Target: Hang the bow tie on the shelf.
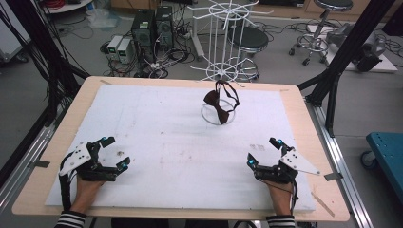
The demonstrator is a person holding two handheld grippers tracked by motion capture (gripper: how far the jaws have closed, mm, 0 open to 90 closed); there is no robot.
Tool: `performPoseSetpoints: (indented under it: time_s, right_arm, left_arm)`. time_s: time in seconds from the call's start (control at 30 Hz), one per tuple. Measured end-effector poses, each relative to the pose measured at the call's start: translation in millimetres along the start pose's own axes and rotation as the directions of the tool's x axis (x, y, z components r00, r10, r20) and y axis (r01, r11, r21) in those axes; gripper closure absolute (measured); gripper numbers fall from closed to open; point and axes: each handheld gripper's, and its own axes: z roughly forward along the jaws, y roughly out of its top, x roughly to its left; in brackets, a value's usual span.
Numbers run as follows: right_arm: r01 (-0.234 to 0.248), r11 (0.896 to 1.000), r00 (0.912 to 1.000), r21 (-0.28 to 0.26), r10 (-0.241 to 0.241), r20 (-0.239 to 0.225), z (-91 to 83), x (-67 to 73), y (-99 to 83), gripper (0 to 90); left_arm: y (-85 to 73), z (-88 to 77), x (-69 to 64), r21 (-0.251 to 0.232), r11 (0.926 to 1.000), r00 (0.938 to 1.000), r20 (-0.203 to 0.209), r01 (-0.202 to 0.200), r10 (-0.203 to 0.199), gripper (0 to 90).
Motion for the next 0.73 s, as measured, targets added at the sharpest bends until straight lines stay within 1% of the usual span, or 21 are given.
performPoseSetpoints:
  time_s: [0.07,0.1,0.17,0.23,0.3,0.33,0.37,0.43,0.5,0.63,0.73]
  right_arm:
    - [-0.001,1.000,1.0000,-0.030,0.001,0.007,-1.5,0.3,-5.8,0.8]
    - [0.000,1.000,1.0000,-0.029,0.000,0.002,-1.3,-0.2,-7.5,0.8]
    - [0.000,1.000,0.9998,-0.027,0.001,0.021,-1.1,-2.2,-9.3,0.8]
    - [-0.024,0.999,0.9996,-0.040,0.024,0.011,-0.4,-4.5,-11.9,0.8]
    - [-0.016,0.999,0.9998,-0.034,0.016,0.010,0.9,-5.4,-15.0,0.8]
    - [-0.030,0.999,0.9995,-0.028,0.030,0.008,1.7,-5.5,-16.0,0.8]
    - [-0.024,0.999,0.9996,-0.034,0.025,0.014,1.2,-5.5,-15.6,0.8]
    - [-0.020,0.999,0.9995,-0.029,0.021,0.025,1.6,-6.4,-16.1,0.8]
    - [-0.023,0.999,0.9994,-0.031,0.023,0.026,1.4,-6.3,-16.3,0.8]
    - [0.008,1.000,0.9996,-0.018,-0.008,0.028,2.3,-3.1,-16.1,0.8]
    - [0.016,1.000,0.9996,-0.017,-0.016,0.025,2.4,-3.0,-16.1,0.8]
  left_arm:
    - [-0.2,-0.3,0.2,-0.006,1.0000,1.0000,-0.005,0.000,0.000,1.7]
    - [-0.2,-0.4,0.2,-0.007,1.0000,1.0000,-0.005,0.000,0.000,1.7]
    - [-0.3,-0.5,-0.1,-0.007,1.0000,1.0000,-0.004,-0.003,0.003,1.7]
    - [-0.2,-0.7,-0.3,-0.006,1.0000,1.0000,-0.001,-0.007,0.007,1.7]
    - [-0.5,-1.2,-0.5,-0.011,0.9999,1.0000,-0.004,-0.009,0.009,1.7]
    - [-0.6,-1.4,-0.9,-0.016,0.9998,0.9999,-0.007,-0.008,0.008,1.7]
    - [-0.8,-1.5,-1.2,-0.019,0.9998,0.9999,-0.011,-0.006,0.006,1.7]
    - [-0.7,-1.6,-1.2,-0.020,0.9998,0.9999,-0.009,-0.006,0.006,1.7]
    - [-0.8,-1.7,-1.4,-0.019,0.9997,0.9999,-0.011,-0.013,0.013,1.7]
    - [-0.9,-2.0,-1.9,-0.020,0.9997,0.9998,-0.013,-0.015,0.015,1.7]
    - [-1.0,-2.2,-2.1,-0.023,0.9996,0.9998,-0.015,-0.016,0.016,1.7]
